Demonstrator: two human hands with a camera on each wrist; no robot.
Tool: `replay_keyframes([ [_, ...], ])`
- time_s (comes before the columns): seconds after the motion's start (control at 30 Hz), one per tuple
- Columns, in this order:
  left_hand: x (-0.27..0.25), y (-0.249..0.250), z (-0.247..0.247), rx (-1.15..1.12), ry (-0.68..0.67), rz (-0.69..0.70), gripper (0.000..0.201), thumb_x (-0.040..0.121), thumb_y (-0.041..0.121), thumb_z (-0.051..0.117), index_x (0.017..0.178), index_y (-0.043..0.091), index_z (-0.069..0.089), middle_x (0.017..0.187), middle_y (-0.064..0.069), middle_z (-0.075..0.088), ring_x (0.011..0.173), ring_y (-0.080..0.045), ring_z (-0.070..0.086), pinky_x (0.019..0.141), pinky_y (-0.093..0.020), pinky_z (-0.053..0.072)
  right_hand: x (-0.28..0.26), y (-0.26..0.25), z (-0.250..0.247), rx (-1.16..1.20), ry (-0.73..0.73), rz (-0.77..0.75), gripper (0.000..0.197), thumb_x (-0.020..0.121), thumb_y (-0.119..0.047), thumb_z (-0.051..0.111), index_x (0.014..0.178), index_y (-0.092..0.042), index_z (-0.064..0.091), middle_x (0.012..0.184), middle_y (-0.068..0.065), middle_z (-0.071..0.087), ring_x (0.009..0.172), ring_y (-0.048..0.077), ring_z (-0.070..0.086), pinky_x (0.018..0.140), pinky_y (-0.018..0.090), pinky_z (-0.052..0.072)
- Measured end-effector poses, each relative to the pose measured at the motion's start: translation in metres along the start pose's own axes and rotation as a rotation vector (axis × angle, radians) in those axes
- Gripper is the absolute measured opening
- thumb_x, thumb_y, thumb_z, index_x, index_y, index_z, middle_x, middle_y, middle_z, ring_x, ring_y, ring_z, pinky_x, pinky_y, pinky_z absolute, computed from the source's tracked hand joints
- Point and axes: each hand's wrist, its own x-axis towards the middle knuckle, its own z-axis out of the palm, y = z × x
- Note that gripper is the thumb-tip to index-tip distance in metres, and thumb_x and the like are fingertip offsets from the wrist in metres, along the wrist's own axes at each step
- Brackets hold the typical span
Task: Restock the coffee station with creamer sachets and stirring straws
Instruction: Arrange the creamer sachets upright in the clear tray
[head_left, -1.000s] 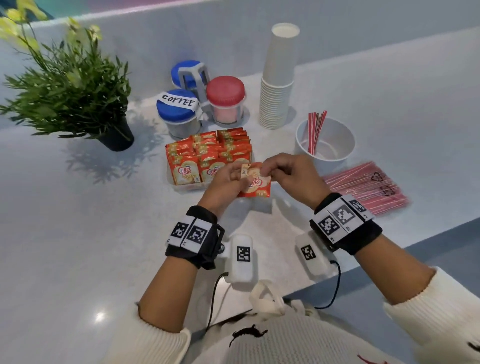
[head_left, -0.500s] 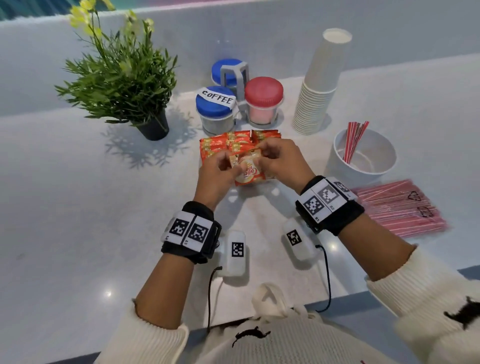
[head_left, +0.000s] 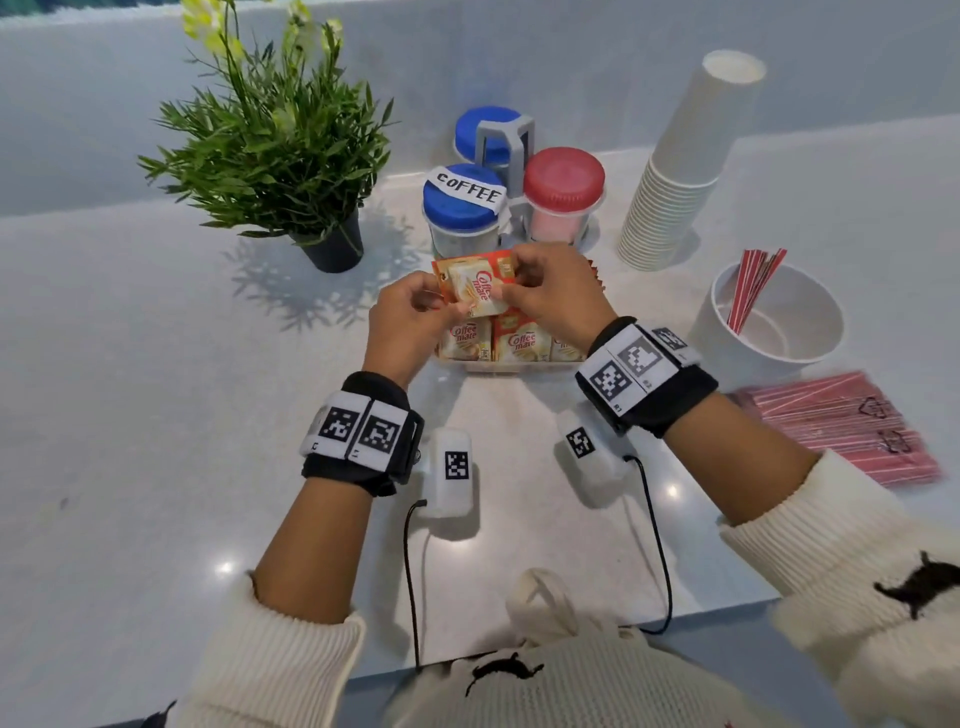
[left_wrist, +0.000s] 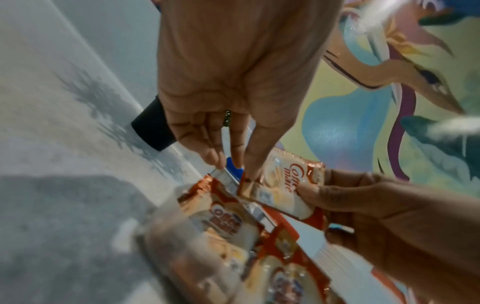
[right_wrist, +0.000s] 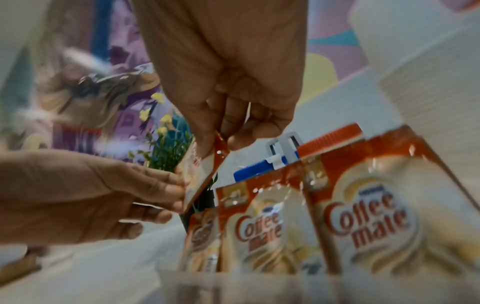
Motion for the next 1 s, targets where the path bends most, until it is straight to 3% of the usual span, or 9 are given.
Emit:
replay_keyframes([
  [0.1,0.006,-0.010,-0.008,0.227,0.047,-0.062,0.035,0.080,0.007,0.068,0.113,0.010,0.057,0.111,-0.012,0.057,0.096,-0.020,0.054,0.077,-0.023,0.041,0.005,-0.005,0.001,-0.323,-0.094,-0.093,0.016,0.083,-0.010,0.062,0.068,-0.011,0.057,0.074,0.005,0.060,0.075,0.022,0.055,0.071,0.032,0.044],
  [0.17,0.007,-0.015,-0.011,0.299,-0.005,-0.115,0.046,0.084,0.007,0.063,0.127,0.010,0.049,0.123,-0.017,0.053,0.110,-0.026,0.054,0.087,-0.028,0.042,0.006,-0.007,0.005,-0.501,-0.159,-0.149,0.008,0.083,-0.009,0.060,0.076,-0.005,0.061,0.082,0.011,0.065,0.082,0.027,0.058,0.076,0.035,0.045],
  [0.23,0.006,-0.019,-0.010,0.330,-0.074,-0.161,0.049,0.085,0.006,0.060,0.132,0.010,0.045,0.121,-0.019,0.056,0.113,-0.030,0.055,0.095,-0.036,0.044,0.005,-0.009,0.009,-0.632,-0.190,-0.199,0.010,0.084,-0.008,0.057,0.085,-0.006,0.067,0.089,0.012,0.067,0.091,0.030,0.058,0.082,0.036,0.043],
  [0.33,0.006,-0.025,-0.006,0.296,-0.126,-0.223,0.052,0.084,0.000,0.056,0.134,0.012,0.043,0.116,-0.020,0.061,0.109,-0.034,0.059,0.094,-0.041,0.050,0.003,-0.016,0.020,-0.799,-0.257,-0.243,0.017,0.086,-0.007,0.053,0.094,-0.012,0.067,0.100,0.010,0.065,0.107,0.030,0.050,0.093,0.040,0.035],
  [0.47,0.008,-0.030,-0.003,0.254,-0.122,-0.225,0.055,0.082,-0.003,0.057,0.134,0.011,0.044,0.120,-0.022,0.059,0.110,-0.034,0.059,0.096,-0.044,0.049,0.002,-0.023,0.033,-0.950,-0.328,-0.250,0.022,0.089,-0.007,0.047,0.101,-0.011,0.065,0.111,0.010,0.062,0.116,0.030,0.044,0.099,0.043,0.029],
  [0.7,0.009,-0.036,-0.005,0.270,-0.131,-0.164,0.055,0.084,0.001,0.056,0.136,0.011,0.041,0.123,-0.020,0.056,0.114,-0.033,0.056,0.098,-0.042,0.046,0.008,-0.021,0.045,-0.924,-0.320,-0.219,0.020,0.090,-0.012,0.050,0.104,-0.012,0.065,0.115,0.008,0.061,0.119,0.028,0.044,0.103,0.043,0.026],
  [0.8,0.007,-0.035,-0.006,0.318,-0.126,-0.067,0.066,0.083,0.003,0.059,0.141,0.016,0.032,0.132,-0.017,0.039,0.121,-0.028,0.046,0.101,-0.034,0.040,0.007,-0.013,0.035,-0.719,-0.223,-0.151,0.016,0.087,-0.018,0.058,0.101,-0.014,0.064,0.110,0.005,0.063,0.113,0.025,0.047,0.101,0.042,0.029],
  [0.9,0.004,-0.028,-0.008,0.385,-0.117,0.121,0.072,0.080,0.007,0.064,0.142,0.021,0.030,0.132,-0.013,0.031,0.126,-0.027,0.035,0.104,-0.031,0.033,0.005,-0.004,0.018,-0.630,-0.102,-0.076,0.037,0.083,-0.025,0.066,0.117,-0.016,0.056,0.122,0.004,0.057,0.118,0.024,0.046,0.101,0.042,0.031],
  [1.0,0.005,-0.021,0.000,0.565,-0.162,0.278,0.071,0.083,0.020,0.065,0.143,0.026,0.028,0.143,-0.010,0.027,0.133,-0.027,0.028,0.108,-0.041,0.028,0.000,0.006,0.007,-0.663,-0.096,-0.050,0.063,0.082,-0.035,0.065,0.136,-0.019,0.039,0.141,0.004,0.042,0.133,0.024,0.034,0.108,0.045,0.023],
])
